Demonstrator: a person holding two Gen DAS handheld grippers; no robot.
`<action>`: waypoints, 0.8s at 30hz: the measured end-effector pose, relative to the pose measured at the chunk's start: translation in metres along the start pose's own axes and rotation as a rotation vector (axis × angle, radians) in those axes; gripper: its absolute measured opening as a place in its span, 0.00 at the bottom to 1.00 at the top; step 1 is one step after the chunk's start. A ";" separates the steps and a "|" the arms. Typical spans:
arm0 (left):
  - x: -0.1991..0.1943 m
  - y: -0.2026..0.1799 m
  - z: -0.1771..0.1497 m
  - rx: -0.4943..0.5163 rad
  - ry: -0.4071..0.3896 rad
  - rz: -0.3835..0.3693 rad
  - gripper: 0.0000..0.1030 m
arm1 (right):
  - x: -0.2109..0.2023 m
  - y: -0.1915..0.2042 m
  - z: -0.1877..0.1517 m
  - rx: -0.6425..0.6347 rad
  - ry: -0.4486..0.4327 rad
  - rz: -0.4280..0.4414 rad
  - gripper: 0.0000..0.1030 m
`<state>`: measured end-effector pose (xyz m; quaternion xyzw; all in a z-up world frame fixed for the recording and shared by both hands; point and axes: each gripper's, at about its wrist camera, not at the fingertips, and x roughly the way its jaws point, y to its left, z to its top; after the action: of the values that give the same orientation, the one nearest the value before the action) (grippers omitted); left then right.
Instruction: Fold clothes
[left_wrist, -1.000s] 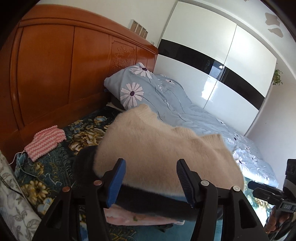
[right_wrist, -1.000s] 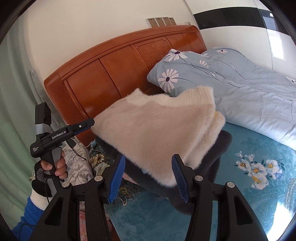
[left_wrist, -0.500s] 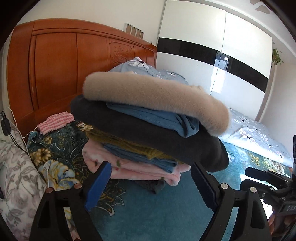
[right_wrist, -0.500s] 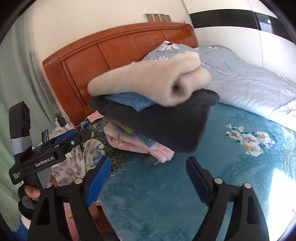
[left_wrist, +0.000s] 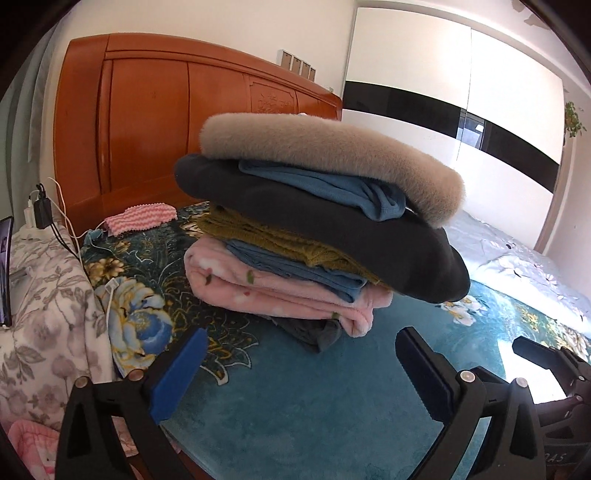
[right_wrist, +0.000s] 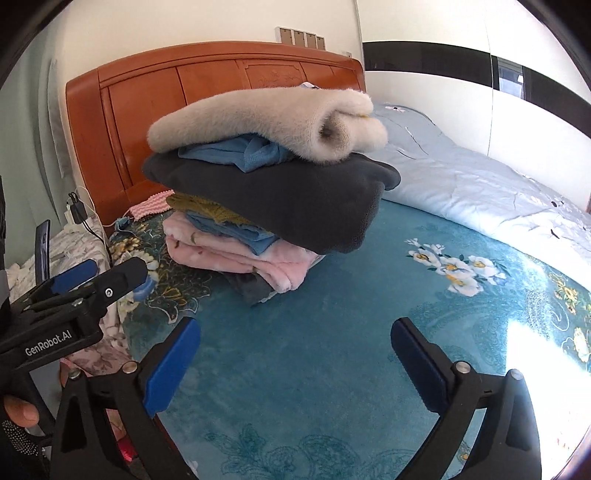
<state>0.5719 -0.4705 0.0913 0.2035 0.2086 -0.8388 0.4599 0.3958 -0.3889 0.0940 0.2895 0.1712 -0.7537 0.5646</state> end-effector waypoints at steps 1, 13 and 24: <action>-0.001 0.001 -0.001 -0.003 0.001 0.006 1.00 | 0.000 0.001 -0.001 -0.005 0.001 -0.007 1.00; -0.001 0.006 -0.012 0.008 0.015 0.105 1.00 | -0.002 0.009 -0.009 0.013 0.015 -0.080 1.00; -0.009 -0.004 -0.015 0.057 -0.006 0.172 1.00 | -0.011 0.012 -0.008 0.009 0.002 -0.090 1.00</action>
<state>0.5756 -0.4541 0.0842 0.2311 0.1647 -0.8023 0.5251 0.4114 -0.3801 0.0954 0.2847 0.1814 -0.7787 0.5288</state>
